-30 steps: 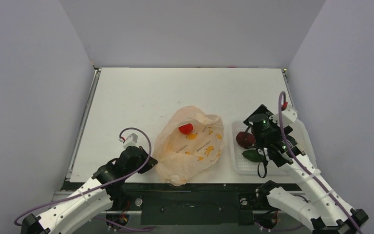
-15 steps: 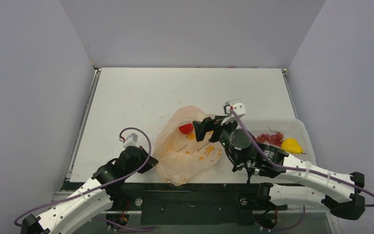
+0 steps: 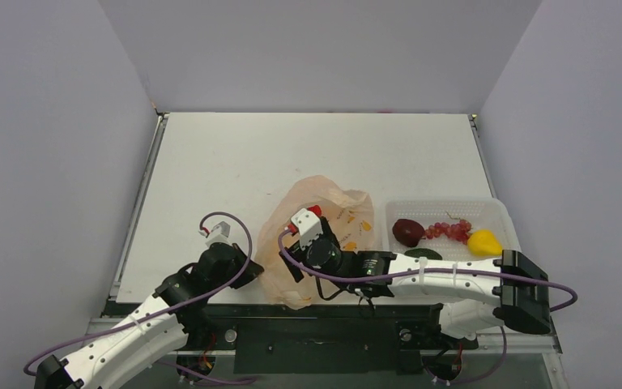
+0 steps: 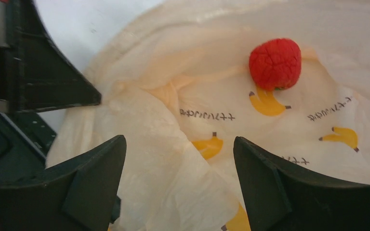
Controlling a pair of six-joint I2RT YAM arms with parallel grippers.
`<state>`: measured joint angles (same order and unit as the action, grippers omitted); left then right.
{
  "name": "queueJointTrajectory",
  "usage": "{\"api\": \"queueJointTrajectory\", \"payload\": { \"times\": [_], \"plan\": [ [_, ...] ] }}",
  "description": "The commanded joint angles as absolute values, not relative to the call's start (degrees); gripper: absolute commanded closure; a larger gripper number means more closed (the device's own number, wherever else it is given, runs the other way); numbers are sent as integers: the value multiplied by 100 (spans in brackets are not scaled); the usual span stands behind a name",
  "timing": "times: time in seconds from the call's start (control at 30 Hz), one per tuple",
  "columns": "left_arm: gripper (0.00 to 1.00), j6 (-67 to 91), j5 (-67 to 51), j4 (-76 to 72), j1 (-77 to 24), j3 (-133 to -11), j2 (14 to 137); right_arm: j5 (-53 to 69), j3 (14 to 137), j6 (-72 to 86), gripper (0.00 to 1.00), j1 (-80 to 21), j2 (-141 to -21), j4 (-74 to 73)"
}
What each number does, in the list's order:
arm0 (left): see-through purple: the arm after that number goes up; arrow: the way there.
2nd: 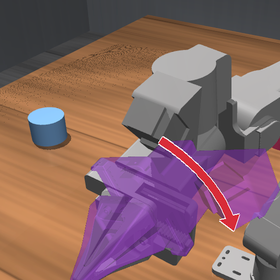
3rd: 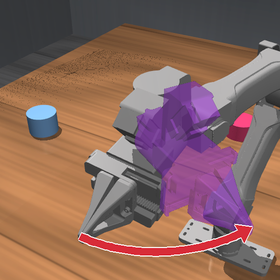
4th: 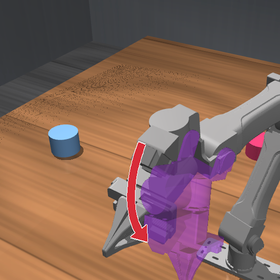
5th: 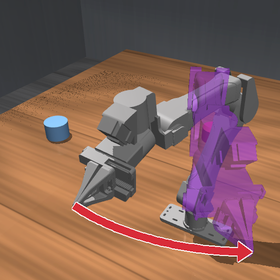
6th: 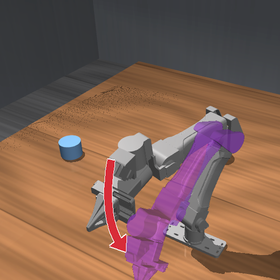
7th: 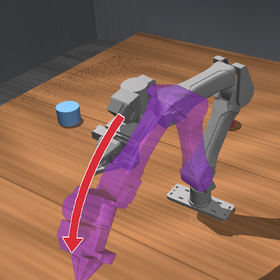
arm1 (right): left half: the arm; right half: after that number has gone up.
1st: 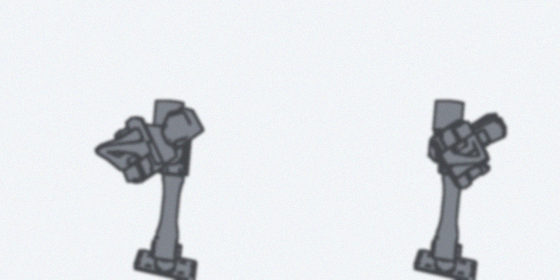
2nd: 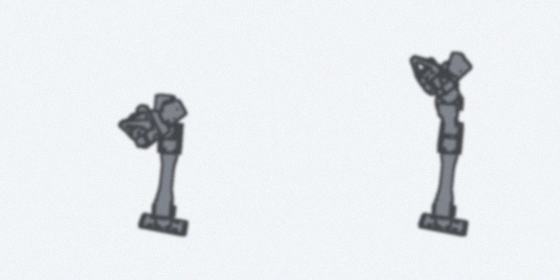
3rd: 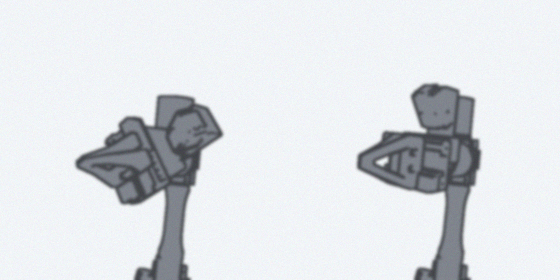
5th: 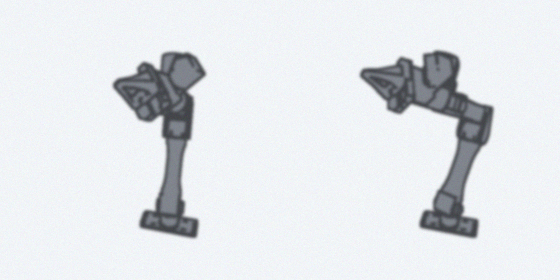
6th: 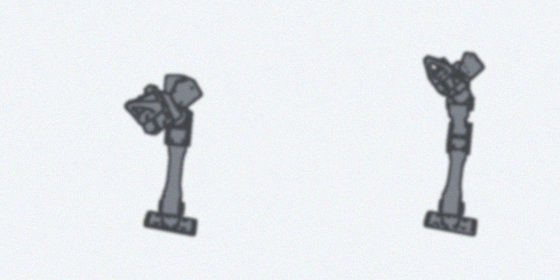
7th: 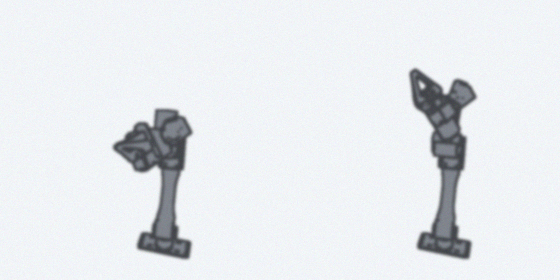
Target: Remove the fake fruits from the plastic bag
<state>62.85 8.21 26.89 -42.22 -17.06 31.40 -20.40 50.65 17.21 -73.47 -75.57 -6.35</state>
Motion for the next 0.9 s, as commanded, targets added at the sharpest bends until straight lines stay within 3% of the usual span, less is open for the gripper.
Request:
{"api": "queueJointTrajectory", "payload": {
  "times": [0.0, 0.4, 0.57, 0.87],
  "plan": [
    [100, 6327, 756, 2552, -4187, -1826, 3076, -3132, 4673, 1796, 23, -7387, -7584, 350],
    [100, 6282, 683, 2609, -4190, -1992, 3089, -5051, 4166, 2116, 24, -7197, -8874, 2787],
    [100, 6174, 571, 2581, -4188, -2101, 3198, -4974, 4126, 2298, 22, -6918, -9284, 3606],
    [100, 6096, 221, 2914, -4192, -2718, 2979, -4415, 4183, 2720, 20, -6445, -9418, 3548]
  ]
}}
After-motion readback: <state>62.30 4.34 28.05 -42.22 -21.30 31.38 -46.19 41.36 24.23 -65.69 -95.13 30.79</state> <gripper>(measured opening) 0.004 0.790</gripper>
